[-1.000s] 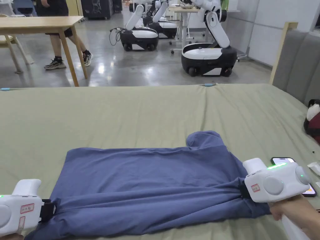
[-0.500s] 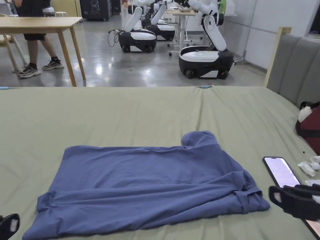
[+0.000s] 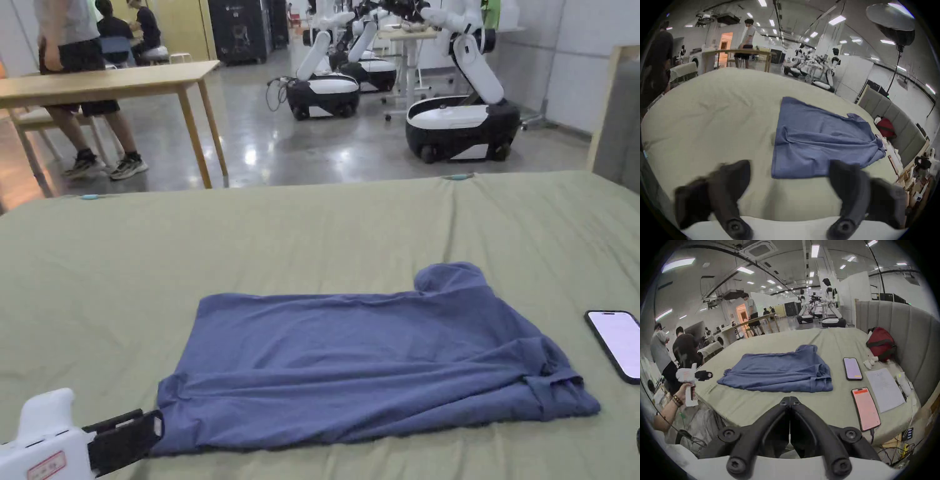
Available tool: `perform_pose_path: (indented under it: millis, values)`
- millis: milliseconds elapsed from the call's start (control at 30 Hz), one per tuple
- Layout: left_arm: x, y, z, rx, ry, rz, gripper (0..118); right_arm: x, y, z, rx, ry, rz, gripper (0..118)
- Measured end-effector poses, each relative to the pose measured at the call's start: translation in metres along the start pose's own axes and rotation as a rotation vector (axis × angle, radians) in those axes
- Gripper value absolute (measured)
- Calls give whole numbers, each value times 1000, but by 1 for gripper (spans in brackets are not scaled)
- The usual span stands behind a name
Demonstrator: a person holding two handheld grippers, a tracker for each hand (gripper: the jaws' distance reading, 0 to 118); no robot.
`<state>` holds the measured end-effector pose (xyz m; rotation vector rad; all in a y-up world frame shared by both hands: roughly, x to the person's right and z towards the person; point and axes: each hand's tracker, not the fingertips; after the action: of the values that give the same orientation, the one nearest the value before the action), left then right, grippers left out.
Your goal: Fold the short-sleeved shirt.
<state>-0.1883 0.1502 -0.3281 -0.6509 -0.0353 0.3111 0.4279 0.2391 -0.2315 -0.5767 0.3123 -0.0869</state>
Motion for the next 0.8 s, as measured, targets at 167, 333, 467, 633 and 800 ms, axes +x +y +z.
perform_pose_path:
  millis: [167, 333, 467, 633, 800]
  values:
    - [-14, 9, -70, -137, 56, -24, 98, -3, 5, 8, 16, -5, 25, 1]
    - [18, -14, -87, -185, 162, -255, 65, 0, 4, 8, 7, -32, 19, 1]
    - [32, -18, -68, -93, 109, -247, 3, 5, 3, -4, -21, -51, 15, 1]
    - [29, -10, -64, -119, 98, -222, 3, 15, 18, -42, -58, -67, 72, 1]
    - [29, -3, -58, -105, 84, -194, 3, 48, 43, -122, -128, -131, 75, 1]
